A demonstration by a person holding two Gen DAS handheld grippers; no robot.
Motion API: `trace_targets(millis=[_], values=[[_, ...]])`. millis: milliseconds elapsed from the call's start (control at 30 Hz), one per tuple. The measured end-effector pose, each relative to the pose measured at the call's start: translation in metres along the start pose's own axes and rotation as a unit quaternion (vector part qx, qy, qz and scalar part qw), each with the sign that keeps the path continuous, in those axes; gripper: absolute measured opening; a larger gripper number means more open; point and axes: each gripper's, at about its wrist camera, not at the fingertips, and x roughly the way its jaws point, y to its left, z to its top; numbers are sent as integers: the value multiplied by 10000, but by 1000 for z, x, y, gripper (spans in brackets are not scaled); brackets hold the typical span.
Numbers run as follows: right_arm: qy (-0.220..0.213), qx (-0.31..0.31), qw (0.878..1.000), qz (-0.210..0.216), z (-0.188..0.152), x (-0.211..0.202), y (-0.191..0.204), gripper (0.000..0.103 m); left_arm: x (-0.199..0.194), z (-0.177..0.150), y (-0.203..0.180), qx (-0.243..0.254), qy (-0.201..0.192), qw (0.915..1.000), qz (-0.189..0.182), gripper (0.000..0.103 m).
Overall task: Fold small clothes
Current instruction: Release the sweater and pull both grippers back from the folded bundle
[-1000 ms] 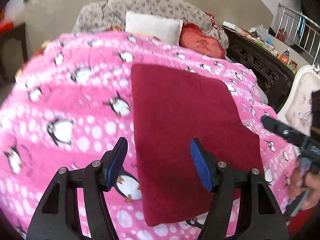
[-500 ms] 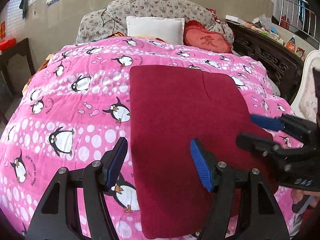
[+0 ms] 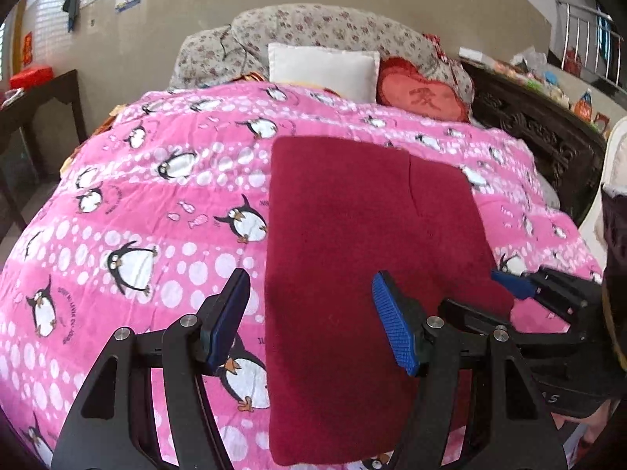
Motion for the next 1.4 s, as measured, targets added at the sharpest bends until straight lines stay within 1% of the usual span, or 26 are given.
trace_targets(millis=[167,367,467,533,600,667,733,833,900,1033,1200,1267,1400], values=[[-65,257,9996,37,0,-9,2,53,-13,0,3,-58,-163,9997,144,65],[-278,363,9988,186,1,-34,4,53,-19,-1,10,-213,-104,9996,128,66],[-414,418,9982,111,-1,-48,2,54,-24,-2,15,-371,-110,9992,-28,66],[-448,518,9976,93,-1,-55,-1,54,-23,-2,15,-446,-31,9989,-150,66],[-489,568,9972,-40,-3,-60,-2,55,-24,-4,12,-413,14,9990,-188,66],[-534,552,9969,-195,-5,-63,-1,55,-25,-5,4,-256,17,9996,-74,66],[-598,635,9958,-294,-8,-67,0,55,-26,-8,-5,-28,-15,9999,125,66],[-736,679,9939,-454,-12,-73,2,55,-28,-13,-12,140,-37,9996,245,66],[-771,635,9934,-560,-11,-76,4,55,-29,-16,-13,146,-7,9996,232,66],[-864,659,9924,-581,-12,-86,5,55,-34,-18,-13,43,-20,9998,206,66],[-921,667,9912,-685,-15,-98,9,58,-48,-20,-14,19,-110,9995,304,66],[-951,641,9903,-780,-16,-104,13,59,-55,-21,-15,18,-160,9994,304,66],[-1036,544,9886,-952,-18,-114,24,61,-75,-23,-18,78,-376,9987,343,66]])
